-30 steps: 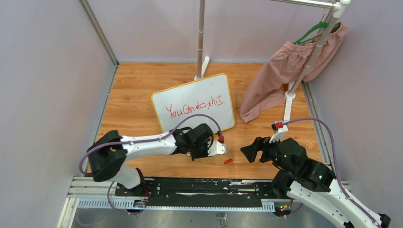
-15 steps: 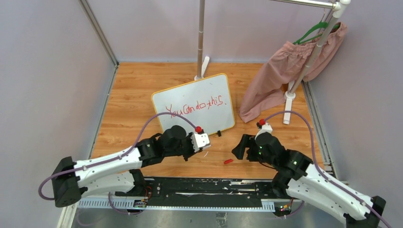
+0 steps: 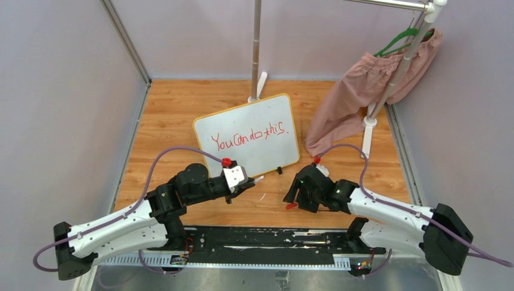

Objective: Write a sentence on the whiteboard
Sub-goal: Close the whiteboard marker at the center of the board.

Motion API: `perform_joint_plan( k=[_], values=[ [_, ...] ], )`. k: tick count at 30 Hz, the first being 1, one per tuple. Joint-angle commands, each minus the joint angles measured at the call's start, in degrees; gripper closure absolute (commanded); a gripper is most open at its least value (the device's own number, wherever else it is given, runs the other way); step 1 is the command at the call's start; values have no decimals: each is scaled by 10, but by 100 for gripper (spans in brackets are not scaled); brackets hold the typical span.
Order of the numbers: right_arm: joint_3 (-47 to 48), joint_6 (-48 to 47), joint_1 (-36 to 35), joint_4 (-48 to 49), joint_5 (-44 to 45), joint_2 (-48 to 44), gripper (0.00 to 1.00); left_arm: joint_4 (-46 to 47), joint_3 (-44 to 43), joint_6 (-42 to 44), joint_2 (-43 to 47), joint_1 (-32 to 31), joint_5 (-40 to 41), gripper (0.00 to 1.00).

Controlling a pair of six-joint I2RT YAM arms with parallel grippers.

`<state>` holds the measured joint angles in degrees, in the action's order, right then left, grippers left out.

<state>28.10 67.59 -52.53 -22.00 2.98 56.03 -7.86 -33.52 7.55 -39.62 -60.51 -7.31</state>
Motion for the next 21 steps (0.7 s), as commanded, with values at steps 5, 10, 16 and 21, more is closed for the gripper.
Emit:
perform_joint_plan(
  k=[5, 10, 16, 21],
  values=[
    [-29, 119, -9, 37, -18, 54, 38, 6, -1, 14, 24, -2, -13, 100],
    [-45, 162, -7, 64, -15, 64, 43, 8, 0, 13, 27, -3, -15, 100],
    [-82, 232, 1, 76, 12, 46, 47, 10, 1, 11, 29, -4, -13, 100],
    [-87, 183, 43, 58, 5, 54, 58, 10, 0, 9, 26, -4, -15, 100]
  ],
)
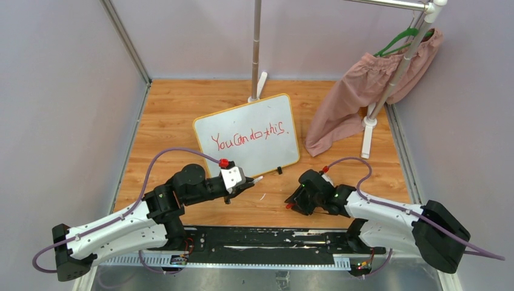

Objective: Write a sentence on the whiteboard
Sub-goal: Close the whiteboard marker at the center of the board.

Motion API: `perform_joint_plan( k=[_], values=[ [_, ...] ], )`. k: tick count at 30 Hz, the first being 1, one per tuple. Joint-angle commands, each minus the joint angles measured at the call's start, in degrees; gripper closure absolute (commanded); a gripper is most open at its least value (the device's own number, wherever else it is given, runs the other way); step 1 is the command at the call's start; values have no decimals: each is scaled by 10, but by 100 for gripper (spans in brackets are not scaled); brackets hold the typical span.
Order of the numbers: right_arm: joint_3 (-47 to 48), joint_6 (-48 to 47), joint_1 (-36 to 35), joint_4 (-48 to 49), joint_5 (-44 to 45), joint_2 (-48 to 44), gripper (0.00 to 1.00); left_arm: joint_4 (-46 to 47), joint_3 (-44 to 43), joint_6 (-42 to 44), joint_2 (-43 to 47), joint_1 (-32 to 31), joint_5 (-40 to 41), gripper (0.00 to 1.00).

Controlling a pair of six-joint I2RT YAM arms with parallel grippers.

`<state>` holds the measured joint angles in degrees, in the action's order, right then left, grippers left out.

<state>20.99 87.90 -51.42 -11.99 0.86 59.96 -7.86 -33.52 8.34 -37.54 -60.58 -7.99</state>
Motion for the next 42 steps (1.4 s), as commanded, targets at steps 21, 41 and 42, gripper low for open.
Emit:
perform_joint_plan(
  k=[21, 41, 42],
  values=[
    [227, -377, 59, -249, 13, 226, 56, -5, -2, 2, -1, -26, 4, 100],
    [285, -333, 0, -299, 60, 245, 50, -7, -5, 2, 1, -27, 5, 100],
    [282, -327, -3, -302, 60, 244, 50, -7, -5, 2, 3, -27, 6, 100]
  ],
)
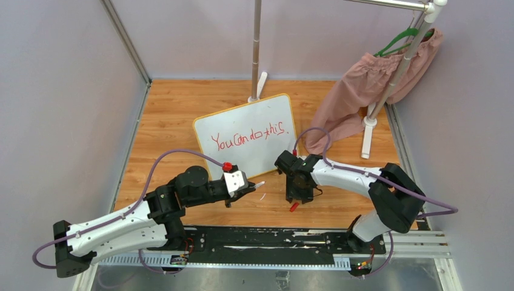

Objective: Write a sentence on the whiteboard
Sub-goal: Close the whiteboard marker at the center of the board.

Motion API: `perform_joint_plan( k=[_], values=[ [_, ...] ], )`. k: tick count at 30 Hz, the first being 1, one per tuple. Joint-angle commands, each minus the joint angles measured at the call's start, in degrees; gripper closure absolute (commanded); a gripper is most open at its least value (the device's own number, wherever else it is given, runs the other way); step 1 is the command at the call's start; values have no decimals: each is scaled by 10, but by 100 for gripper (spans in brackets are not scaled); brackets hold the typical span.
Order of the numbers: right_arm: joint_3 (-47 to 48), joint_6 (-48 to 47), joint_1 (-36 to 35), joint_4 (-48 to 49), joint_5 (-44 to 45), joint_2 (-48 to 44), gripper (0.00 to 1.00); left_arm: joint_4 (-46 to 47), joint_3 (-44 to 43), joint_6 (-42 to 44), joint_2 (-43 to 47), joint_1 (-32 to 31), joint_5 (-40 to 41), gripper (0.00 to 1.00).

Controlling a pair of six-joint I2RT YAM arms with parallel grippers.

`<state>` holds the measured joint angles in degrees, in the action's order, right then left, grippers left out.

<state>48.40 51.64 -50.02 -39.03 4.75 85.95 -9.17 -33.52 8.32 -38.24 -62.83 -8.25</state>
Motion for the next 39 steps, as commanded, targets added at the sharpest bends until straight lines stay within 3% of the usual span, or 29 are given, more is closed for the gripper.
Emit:
perform_joint_plan(
  k=[1, 9, 24, 29, 36, 39],
  values=[
    [4, 45, -19, -33, 19, -18, 50, 6, -5, 2, 10, -5, 9, 100],
    [-12, 96, -48, -32, 11, -21, 53, 6, -6, -1, 12, -7, 4, 100],
    [-1, 93, -47, -17, 21, 32, 64, 3, -5, -1, 32, -17, 14, 100],
    [-3, 90, -47, -2, 10, 43, 74, 1, -5, -1, 35, -23, 20, 100],
    [13, 79, -47, -1, 32, 0, 100, 6, -4, -5, 30, -25, 25, 100],
    [28, 68, -46, -5, 50, -35, 100, 13, -3, -14, 28, -25, 23, 100]
  ],
)
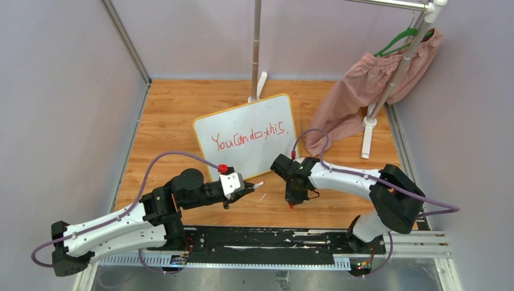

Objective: Write a sentence on the whiteboard
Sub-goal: Close the whiteboard marker at the center of the board.

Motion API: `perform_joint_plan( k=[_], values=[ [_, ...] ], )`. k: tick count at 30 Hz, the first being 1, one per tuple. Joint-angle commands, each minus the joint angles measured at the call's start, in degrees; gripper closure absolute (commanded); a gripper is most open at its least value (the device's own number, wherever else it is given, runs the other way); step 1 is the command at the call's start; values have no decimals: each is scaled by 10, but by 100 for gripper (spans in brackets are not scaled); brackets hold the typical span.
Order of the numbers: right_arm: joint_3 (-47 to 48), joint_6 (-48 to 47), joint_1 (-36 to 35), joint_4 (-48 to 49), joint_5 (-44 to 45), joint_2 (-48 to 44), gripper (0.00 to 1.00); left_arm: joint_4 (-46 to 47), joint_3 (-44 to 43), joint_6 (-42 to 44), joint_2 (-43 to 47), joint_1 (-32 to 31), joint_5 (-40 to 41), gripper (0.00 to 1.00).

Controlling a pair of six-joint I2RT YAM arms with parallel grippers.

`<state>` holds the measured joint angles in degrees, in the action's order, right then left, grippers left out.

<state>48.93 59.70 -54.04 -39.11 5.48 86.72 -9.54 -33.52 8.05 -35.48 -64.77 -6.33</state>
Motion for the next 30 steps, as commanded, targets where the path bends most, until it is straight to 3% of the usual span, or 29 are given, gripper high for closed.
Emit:
perform_joint_plan(
  k=[1, 8, 13, 17, 30],
  values=[
    [27, -17, -6, -6, 50, -56, 100, 21, -2, -14, 1, -5, 3, 100],
    [66, -90, -19, -1, 135, -217, 100, 44, -4, -40, -3, -6, 3, 100],
    [79, -242, -56, 104, 198, -369, 100, 50, -29, -66, -16, -5, 2, 100],
    [58, -313, -62, 214, 187, -450, 100, 80, -44, -97, -30, -5, 9, 100],
    [50, -351, -62, 386, 79, -469, 100, 131, -108, -195, -98, -6, 24, 100]
  ],
)
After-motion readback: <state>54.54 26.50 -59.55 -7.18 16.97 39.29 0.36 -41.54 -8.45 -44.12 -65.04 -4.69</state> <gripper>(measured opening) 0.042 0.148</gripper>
